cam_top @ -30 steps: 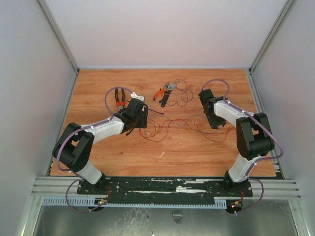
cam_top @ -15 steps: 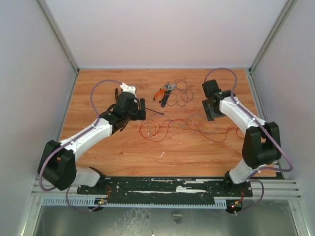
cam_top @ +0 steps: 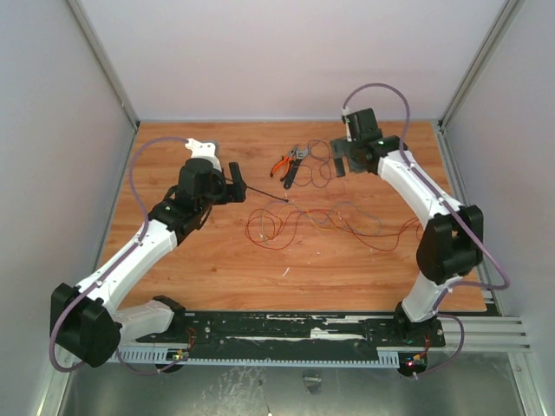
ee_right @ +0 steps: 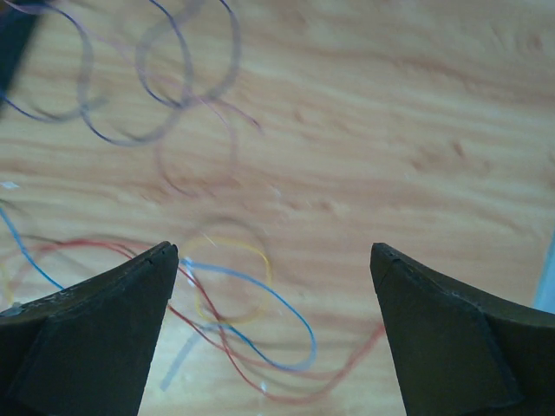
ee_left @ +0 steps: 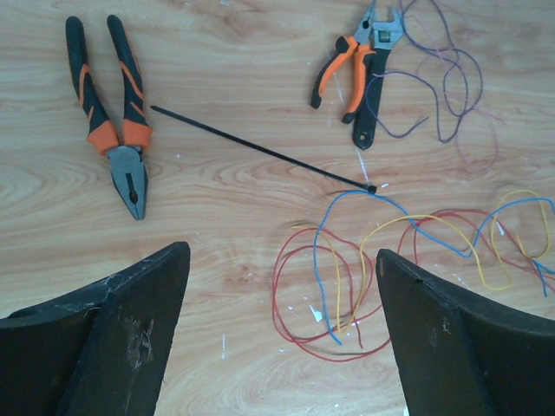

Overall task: Zip-tie the wires
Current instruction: Straighten the cable at the center of the board, then untie the cable at the center of the board.

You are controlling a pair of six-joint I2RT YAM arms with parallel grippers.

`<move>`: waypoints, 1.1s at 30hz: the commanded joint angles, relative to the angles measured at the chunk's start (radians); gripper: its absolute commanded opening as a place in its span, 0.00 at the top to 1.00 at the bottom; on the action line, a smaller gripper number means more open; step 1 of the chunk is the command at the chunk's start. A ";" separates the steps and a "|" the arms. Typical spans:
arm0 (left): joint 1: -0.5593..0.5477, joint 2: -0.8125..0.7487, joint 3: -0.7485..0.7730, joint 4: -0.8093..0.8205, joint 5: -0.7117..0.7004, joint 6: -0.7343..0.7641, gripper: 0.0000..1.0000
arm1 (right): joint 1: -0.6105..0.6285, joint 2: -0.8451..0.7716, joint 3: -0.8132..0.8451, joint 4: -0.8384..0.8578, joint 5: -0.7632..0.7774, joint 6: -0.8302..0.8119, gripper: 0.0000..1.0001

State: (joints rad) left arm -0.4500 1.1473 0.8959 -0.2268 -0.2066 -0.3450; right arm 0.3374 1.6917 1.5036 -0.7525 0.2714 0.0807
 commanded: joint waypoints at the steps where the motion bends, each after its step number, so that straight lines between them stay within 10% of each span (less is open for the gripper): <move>1: 0.012 -0.042 -0.002 0.007 0.041 0.002 0.06 | 0.047 0.120 0.101 0.140 -0.126 -0.026 0.06; 16: 0.033 -0.072 -0.013 0.025 0.137 -0.007 0.04 | 0.088 0.642 0.633 0.158 -0.257 -0.084 0.16; 23: 0.037 -0.063 -0.006 0.026 0.146 -0.005 0.04 | 0.089 0.711 0.653 0.135 -0.257 -0.086 0.48; 29: 0.042 -0.062 -0.002 0.024 0.147 -0.005 0.03 | 0.088 0.660 0.683 0.123 -0.214 -0.109 0.97; 33: 0.043 -0.062 0.003 0.033 0.162 -0.008 0.03 | 0.090 0.577 0.762 0.101 -0.173 -0.133 1.00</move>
State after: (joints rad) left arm -0.4145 1.0889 0.8948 -0.2260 -0.0677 -0.3489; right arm 0.4213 2.3985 2.1666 -0.6479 0.0486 -0.0227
